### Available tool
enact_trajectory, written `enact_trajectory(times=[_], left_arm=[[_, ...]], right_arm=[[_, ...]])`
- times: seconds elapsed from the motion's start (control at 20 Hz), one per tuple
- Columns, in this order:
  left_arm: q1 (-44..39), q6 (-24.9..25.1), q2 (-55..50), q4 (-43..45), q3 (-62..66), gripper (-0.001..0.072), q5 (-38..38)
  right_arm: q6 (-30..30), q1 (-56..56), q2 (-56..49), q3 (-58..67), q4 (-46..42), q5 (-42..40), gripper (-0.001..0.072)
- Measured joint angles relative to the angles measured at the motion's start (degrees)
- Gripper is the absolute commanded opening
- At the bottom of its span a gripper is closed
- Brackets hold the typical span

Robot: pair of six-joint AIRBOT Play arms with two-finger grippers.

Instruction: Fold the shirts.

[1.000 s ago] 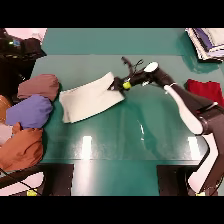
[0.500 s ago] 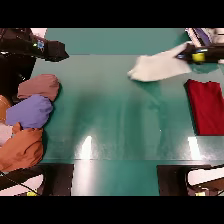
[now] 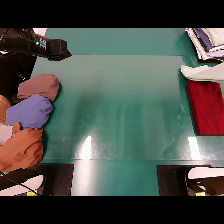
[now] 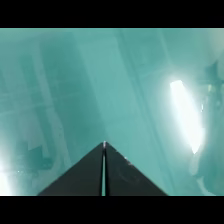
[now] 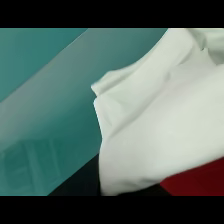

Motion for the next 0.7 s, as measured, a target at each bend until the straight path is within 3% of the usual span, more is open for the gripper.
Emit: enact_trajectory(times=[0.35, 0.7], left_arm=[[-0.07, -0.26, 0.00, -0.09, 0.00, 0.0024, 0.83], [-0.07, -0.20, 0.00, -0.09, 0.00, 0.0025, 0.94]], right_arm=[[0.57, -1.73, 4.98, 3.63, -0.33, 1.86, 0.0019], [1.11, -2.14, 14.73, -7.85, -0.66, 4.68, 0.0019]])
